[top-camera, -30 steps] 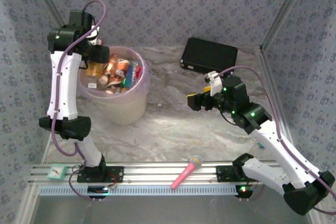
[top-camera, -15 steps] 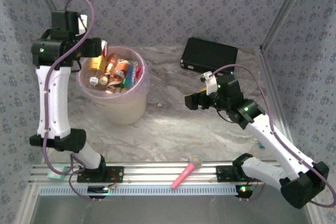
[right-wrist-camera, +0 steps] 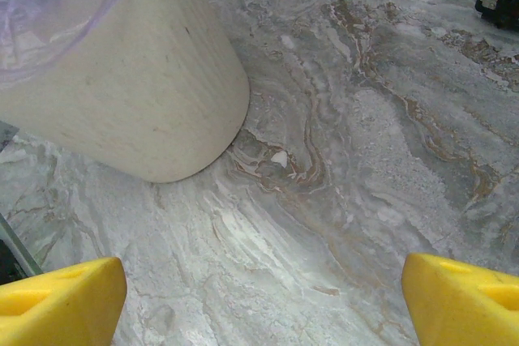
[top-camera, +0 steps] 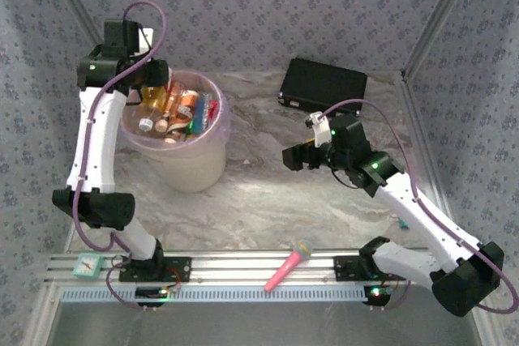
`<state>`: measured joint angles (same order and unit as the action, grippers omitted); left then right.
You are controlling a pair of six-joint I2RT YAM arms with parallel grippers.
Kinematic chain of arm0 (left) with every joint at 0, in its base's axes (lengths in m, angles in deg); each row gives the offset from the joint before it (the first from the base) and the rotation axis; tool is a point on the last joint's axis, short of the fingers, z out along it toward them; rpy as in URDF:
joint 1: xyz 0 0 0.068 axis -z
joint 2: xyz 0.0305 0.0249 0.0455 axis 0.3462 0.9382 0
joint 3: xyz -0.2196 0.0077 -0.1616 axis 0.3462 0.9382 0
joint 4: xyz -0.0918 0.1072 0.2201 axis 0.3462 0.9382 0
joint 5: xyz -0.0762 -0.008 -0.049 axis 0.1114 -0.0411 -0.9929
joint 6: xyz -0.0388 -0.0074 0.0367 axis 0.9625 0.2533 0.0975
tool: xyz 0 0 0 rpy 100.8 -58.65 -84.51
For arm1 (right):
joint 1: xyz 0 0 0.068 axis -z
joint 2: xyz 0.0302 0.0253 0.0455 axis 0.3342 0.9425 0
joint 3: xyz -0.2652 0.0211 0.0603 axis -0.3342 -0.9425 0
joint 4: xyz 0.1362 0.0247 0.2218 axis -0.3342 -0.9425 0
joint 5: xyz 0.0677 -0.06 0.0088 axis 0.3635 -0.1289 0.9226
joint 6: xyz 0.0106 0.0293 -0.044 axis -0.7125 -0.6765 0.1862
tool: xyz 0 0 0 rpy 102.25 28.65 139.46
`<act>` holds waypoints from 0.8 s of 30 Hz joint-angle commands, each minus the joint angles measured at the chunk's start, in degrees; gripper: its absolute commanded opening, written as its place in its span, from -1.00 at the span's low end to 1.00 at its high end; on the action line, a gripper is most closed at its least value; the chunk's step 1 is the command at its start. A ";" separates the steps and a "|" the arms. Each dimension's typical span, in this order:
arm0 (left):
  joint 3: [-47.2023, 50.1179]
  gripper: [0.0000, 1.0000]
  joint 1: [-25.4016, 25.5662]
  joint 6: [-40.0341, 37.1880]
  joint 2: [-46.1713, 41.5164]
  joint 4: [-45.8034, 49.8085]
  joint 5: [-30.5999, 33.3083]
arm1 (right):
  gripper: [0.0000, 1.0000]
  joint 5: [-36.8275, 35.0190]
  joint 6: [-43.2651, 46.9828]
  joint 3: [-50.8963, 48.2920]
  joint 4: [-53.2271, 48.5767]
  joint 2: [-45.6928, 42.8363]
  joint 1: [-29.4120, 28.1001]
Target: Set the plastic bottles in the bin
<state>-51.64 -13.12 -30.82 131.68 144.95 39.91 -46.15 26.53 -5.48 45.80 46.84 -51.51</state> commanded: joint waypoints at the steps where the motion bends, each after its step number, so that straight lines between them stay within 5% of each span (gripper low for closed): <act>1: 3.72 -0.10 -0.32 0.01 -2.93 0.35 -1.06 | 0.79 -0.05 -0.79 0.53 -0.14 -0.09 -0.56; 12: 20.22 -0.18 0.18 3.24 -10.58 -2.08 -3.44 | 0.79 -0.18 -0.86 1.00 0.08 0.50 -1.39; 24: 26.08 -0.10 8.22 8.16 -10.68 -8.41 -5.01 | 0.79 -2.58 -2.15 0.98 -0.02 -0.62 -1.76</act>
<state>-28.86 -7.55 -25.31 120.23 131.86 40.06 -47.16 25.26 -5.48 45.82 47.22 -52.96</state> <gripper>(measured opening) 0.450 0.894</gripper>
